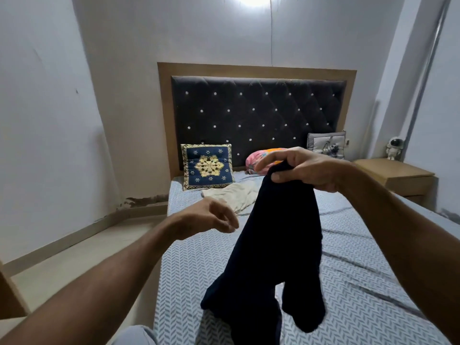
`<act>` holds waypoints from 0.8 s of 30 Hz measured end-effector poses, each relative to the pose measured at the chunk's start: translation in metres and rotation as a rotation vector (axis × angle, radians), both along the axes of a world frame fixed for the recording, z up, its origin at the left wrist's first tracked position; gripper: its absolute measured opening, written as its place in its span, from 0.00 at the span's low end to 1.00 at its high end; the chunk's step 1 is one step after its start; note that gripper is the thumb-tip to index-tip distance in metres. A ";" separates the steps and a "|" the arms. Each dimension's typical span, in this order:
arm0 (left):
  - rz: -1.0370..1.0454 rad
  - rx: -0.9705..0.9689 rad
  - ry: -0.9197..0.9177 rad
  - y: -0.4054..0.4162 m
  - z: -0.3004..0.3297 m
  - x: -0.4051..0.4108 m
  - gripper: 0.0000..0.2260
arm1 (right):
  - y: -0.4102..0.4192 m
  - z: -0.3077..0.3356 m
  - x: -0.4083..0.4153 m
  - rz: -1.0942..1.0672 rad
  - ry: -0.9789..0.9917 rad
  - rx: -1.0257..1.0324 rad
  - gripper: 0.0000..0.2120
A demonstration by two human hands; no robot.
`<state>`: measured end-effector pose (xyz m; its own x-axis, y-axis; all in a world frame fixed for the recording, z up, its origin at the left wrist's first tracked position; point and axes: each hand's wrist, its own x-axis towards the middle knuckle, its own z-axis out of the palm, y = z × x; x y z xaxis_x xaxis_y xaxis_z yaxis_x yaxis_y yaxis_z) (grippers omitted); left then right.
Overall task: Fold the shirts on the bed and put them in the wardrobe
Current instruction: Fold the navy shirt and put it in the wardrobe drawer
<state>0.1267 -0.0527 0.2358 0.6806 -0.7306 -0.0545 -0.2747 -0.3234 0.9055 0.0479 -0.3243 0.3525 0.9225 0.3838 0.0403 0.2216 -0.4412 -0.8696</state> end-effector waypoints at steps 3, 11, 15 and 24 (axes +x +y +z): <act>-0.016 -0.141 0.079 -0.018 -0.001 0.000 0.27 | -0.010 0.006 -0.009 0.020 0.022 -0.062 0.16; -0.130 -0.076 0.056 -0.056 0.006 -0.018 0.12 | -0.016 0.019 -0.018 -0.007 -0.037 -0.275 0.18; 0.004 -0.093 0.030 -0.026 0.015 -0.006 0.12 | -0.043 0.014 -0.017 -0.263 -0.080 -0.323 0.13; 0.082 -0.092 0.088 -0.017 0.018 -0.010 0.17 | -0.057 -0.009 -0.027 -0.424 -0.226 -0.286 0.03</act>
<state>0.1165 -0.0693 0.2538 0.7338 -0.6774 -0.0514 -0.1693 -0.2556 0.9518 0.0207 -0.3818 0.3439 0.9790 0.0054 0.2038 0.1401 -0.7438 -0.6536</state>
